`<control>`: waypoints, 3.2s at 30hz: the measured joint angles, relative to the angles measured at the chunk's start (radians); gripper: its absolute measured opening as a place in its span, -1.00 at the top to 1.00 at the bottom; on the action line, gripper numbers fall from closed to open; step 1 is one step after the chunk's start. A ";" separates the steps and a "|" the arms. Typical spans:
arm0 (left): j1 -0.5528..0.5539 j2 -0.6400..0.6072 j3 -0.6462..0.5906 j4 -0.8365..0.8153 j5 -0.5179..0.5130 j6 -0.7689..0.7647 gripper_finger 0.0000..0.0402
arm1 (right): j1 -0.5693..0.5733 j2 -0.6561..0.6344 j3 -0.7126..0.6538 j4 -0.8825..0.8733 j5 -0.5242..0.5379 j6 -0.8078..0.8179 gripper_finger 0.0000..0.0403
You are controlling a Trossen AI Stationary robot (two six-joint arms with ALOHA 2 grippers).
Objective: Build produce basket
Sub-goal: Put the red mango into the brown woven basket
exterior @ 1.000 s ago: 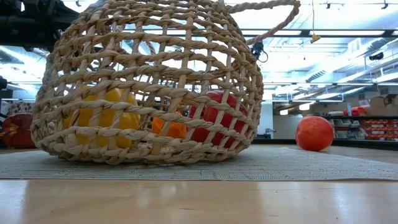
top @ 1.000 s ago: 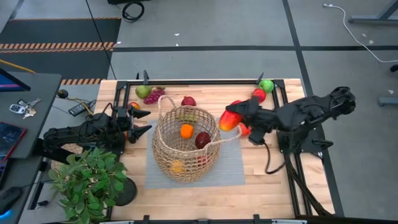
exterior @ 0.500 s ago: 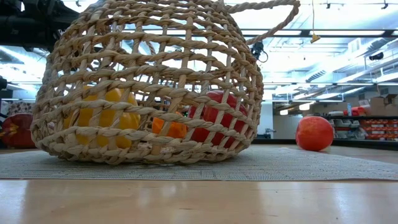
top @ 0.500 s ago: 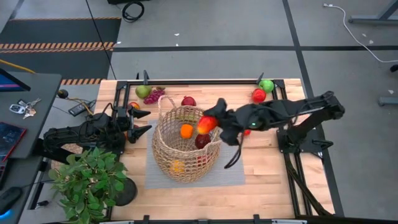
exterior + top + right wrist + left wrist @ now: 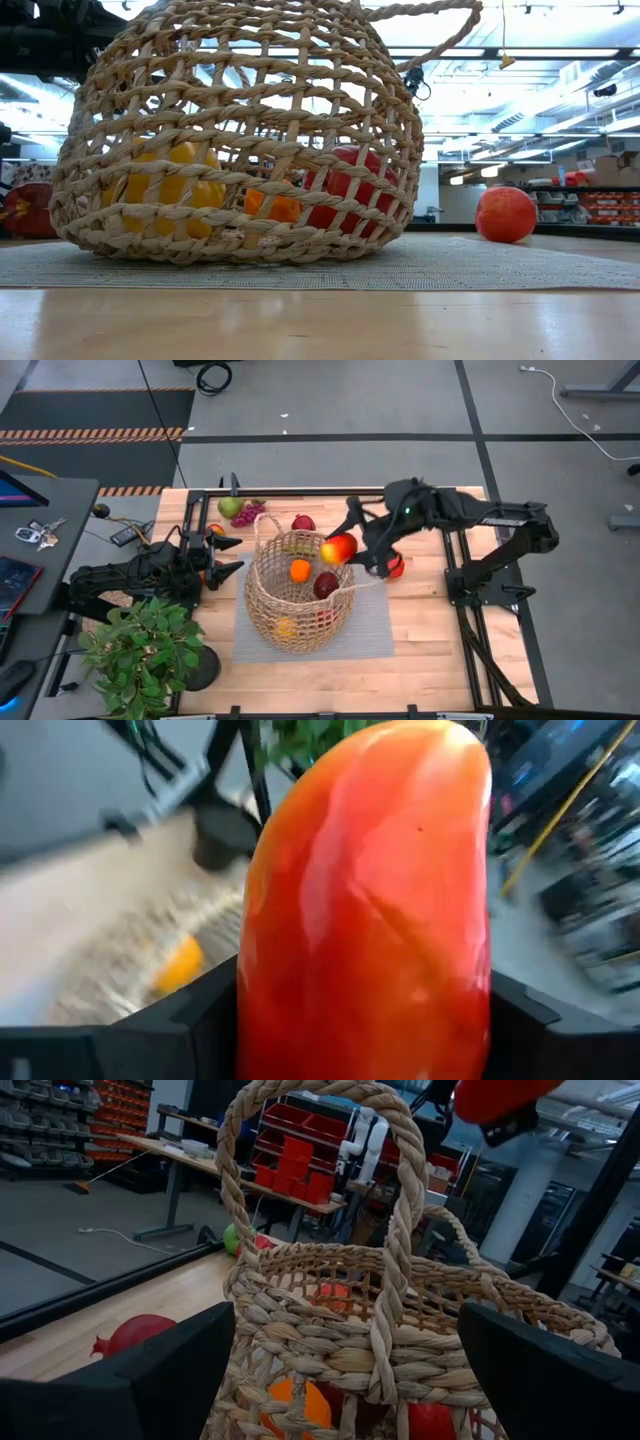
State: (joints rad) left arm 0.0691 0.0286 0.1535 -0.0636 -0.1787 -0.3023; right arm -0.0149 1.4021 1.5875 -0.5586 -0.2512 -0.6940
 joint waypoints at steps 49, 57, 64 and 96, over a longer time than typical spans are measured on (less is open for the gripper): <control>0.000 0.000 0.000 0.000 0.000 0.000 -0.94 | -0.091 0.099 -0.027 -0.184 -0.054 0.660 -0.40; 0.000 0.000 0.000 0.000 0.000 0.000 -0.94 | -0.072 0.289 0.089 -0.120 0.099 0.691 -0.40; 0.000 0.000 0.000 0.000 0.000 0.000 -0.94 | -0.100 0.407 0.150 -0.154 0.167 0.769 -0.40; 0.000 0.013 0.000 0.002 0.000 0.000 -0.94 | 0.050 0.630 0.135 0.041 0.259 0.664 -0.40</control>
State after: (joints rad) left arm 0.0689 0.0414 0.1535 -0.0614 -0.1784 -0.3023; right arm 0.0346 2.0317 1.7222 -0.5181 0.0075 -0.0299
